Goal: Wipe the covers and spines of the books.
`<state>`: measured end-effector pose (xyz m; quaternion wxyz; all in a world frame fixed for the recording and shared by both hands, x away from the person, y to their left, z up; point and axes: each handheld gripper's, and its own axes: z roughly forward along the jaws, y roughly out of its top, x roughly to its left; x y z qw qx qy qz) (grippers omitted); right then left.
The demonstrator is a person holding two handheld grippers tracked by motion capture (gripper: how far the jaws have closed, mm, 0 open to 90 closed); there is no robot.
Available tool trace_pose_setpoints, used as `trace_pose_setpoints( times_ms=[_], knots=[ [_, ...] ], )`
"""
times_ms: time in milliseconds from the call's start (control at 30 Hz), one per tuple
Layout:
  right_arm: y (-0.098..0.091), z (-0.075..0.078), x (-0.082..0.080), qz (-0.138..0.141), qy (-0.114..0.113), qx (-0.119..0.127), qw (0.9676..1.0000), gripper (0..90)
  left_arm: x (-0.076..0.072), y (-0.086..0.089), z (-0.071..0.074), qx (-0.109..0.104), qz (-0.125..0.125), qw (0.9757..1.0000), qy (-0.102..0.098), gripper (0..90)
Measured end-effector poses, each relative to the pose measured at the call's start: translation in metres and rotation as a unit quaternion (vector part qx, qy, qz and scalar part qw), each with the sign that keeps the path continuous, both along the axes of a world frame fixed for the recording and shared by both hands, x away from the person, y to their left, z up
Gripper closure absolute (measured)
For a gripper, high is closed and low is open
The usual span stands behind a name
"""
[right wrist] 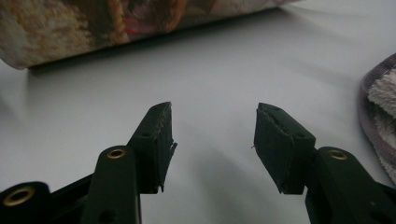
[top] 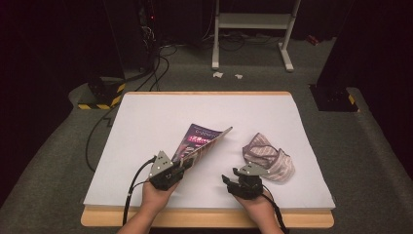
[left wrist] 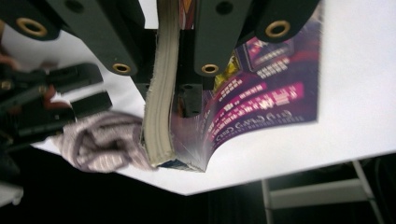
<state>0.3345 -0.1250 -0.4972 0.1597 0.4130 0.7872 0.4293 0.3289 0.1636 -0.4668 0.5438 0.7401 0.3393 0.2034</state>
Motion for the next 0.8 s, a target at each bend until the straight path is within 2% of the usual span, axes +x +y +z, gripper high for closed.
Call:
trace_pose_setpoints(
  times_ms=[100,200,333,467,633,700,800],
  knots=[
    [-0.001,0.004,0.001,-0.001,-0.009,-0.001,1.0,47.1,-0.001,-0.002,-0.007,0.002,-0.007,1.0,0.004,83.7],
    [0.001,0.01,0.001,0.002,-0.016,0.011,0.9998,47.1,-0.004,-0.007,-0.012,0.013,-0.016,0.9998,0.002,83.5],
    [0.012,0.018,0.004,0.008,-0.034,0.007,0.9994,46.0,-0.008,-0.013,-0.019,0.022,-0.024,0.9994,0.006,83.1],
    [0.025,0.025,0.011,0.012,-0.044,-0.002,0.999,45.3,-0.01,-0.015,-0.022,0.034,-0.031,0.9989,0.001,82.3],
    [0.044,0.03,0.021,0.012,-0.049,-0.015,0.9986,45.4,-0.01,-0.015,-0.023,0.035,-0.036,0.9987,0.001,81.0],
    [0.049,0.03,0.023,0.015,-0.047,-0.011,0.9987,45.7,-0.011,-0.015,-0.024,0.035,-0.036,0.9987,0.002,80.3],
    [0.054,0.03,0.025,0.016,-0.049,-0.006,0.9987,45.9,-0.009,-0.01,-0.024,0.021,-0.036,0.9991,0.012,78.2]
  ],
)
